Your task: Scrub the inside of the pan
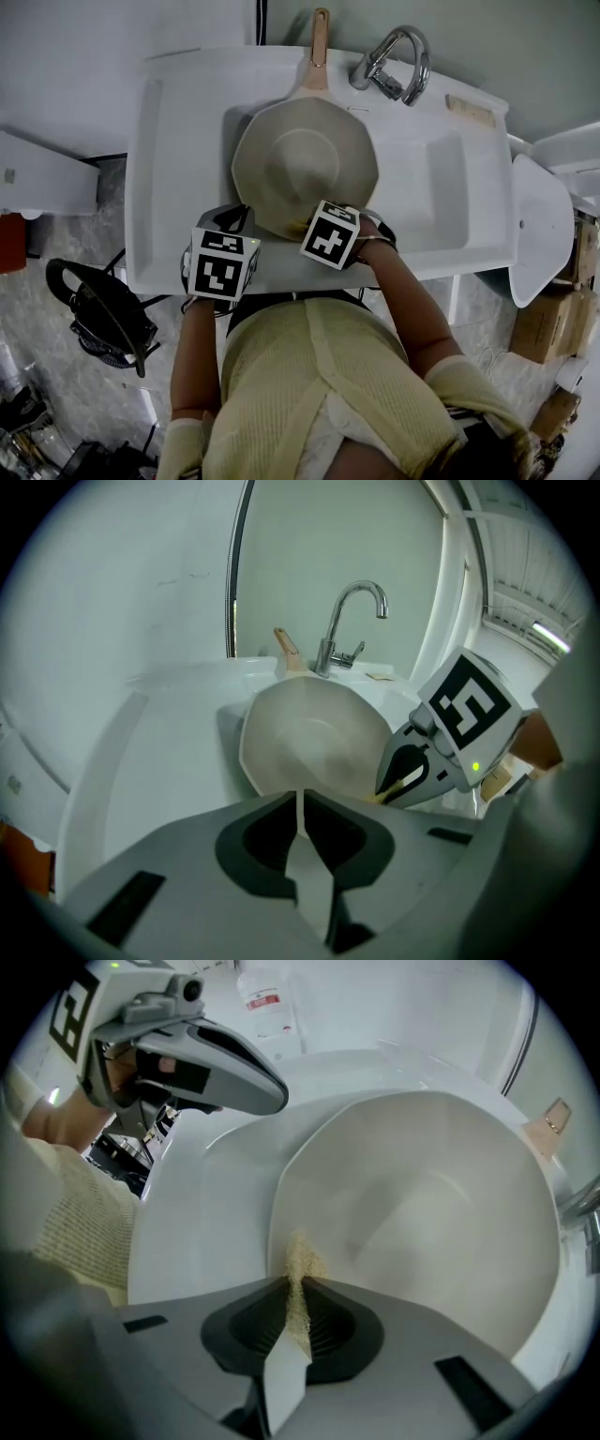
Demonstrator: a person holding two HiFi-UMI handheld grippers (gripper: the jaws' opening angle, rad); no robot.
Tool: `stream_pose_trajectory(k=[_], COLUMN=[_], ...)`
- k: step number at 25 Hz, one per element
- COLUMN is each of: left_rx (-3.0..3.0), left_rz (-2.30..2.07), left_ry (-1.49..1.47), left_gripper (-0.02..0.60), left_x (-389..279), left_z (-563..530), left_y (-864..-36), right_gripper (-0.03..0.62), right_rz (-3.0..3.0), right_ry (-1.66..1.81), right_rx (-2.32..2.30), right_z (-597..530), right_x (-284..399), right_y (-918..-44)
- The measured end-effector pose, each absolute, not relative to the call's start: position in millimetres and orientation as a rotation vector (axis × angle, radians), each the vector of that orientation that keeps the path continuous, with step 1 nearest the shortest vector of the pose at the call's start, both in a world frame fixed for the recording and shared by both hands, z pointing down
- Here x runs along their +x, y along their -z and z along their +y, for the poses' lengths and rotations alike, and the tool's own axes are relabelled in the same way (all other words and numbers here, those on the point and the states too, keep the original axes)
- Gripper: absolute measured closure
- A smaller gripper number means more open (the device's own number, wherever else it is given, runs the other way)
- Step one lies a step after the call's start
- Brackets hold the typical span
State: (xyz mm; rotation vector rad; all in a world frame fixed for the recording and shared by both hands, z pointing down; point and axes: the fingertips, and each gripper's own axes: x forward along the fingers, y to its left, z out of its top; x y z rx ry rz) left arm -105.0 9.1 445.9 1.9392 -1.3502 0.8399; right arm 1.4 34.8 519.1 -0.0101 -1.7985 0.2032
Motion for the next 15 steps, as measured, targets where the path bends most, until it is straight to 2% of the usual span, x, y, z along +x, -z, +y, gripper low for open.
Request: stream_pose_trajectory(k=[10,15], left_rx=[1.894,1.913], left_rz=[-1.366,-1.388], left_ry=[-0.633,-0.634], left_gripper=[0.506,0.506], left_x=[-109,-105], left_z=[11,7], left_y=[-432,-422], right_gripper=[0.54,0.54], right_rz=[-1.955,-2.016], right_ry=[-0.222,-0.221], right_rx=[0.063,0.123], right_z=[26,19], right_x=[-3,1], right_y=[-480,-465])
